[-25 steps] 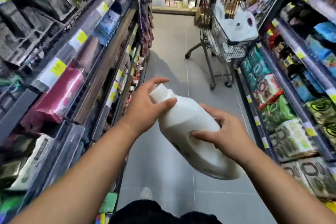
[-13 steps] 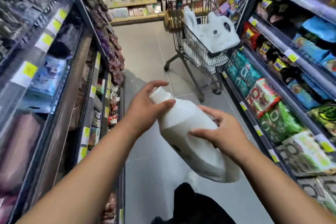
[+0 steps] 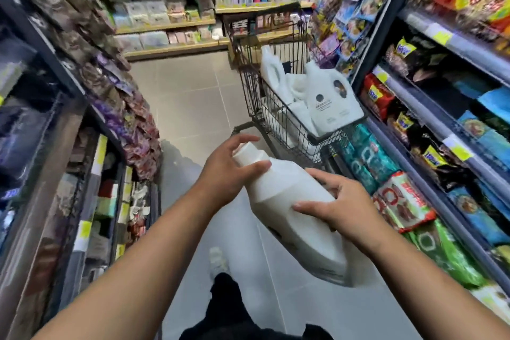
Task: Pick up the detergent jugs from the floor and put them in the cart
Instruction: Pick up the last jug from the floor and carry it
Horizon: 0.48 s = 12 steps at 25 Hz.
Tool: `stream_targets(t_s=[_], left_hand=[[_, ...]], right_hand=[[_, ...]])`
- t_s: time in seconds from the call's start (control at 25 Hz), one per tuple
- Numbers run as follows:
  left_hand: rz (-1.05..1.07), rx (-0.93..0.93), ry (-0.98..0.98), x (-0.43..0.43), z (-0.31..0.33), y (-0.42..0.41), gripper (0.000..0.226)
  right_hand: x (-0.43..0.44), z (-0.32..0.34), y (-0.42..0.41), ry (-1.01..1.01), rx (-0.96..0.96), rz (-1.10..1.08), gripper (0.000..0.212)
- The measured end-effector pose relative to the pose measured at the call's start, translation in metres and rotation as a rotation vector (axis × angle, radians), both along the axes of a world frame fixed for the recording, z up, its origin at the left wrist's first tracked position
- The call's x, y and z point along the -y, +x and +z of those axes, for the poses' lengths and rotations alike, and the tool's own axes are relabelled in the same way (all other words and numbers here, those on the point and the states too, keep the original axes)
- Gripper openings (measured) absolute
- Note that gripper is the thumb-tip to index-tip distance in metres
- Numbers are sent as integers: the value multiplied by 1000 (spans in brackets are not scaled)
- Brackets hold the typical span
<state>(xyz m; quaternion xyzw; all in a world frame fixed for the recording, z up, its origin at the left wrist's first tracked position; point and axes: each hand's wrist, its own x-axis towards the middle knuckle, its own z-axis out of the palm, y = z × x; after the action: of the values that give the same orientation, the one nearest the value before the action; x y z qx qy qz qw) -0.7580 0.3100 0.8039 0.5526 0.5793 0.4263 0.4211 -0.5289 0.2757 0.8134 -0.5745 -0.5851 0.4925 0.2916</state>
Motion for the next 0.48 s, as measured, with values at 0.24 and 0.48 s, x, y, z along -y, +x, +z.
stream_targets(t_s=[0.24, 0.48], left_hand=[[-162, 31, -18, -173, -9, -21, 37], [-272, -26, -17, -326, 2, -25, 38]], right_hand=[[-137, 2, -28, 7, 13, -146, 61], [-270, 11, -39, 9, 107, -238, 71]])
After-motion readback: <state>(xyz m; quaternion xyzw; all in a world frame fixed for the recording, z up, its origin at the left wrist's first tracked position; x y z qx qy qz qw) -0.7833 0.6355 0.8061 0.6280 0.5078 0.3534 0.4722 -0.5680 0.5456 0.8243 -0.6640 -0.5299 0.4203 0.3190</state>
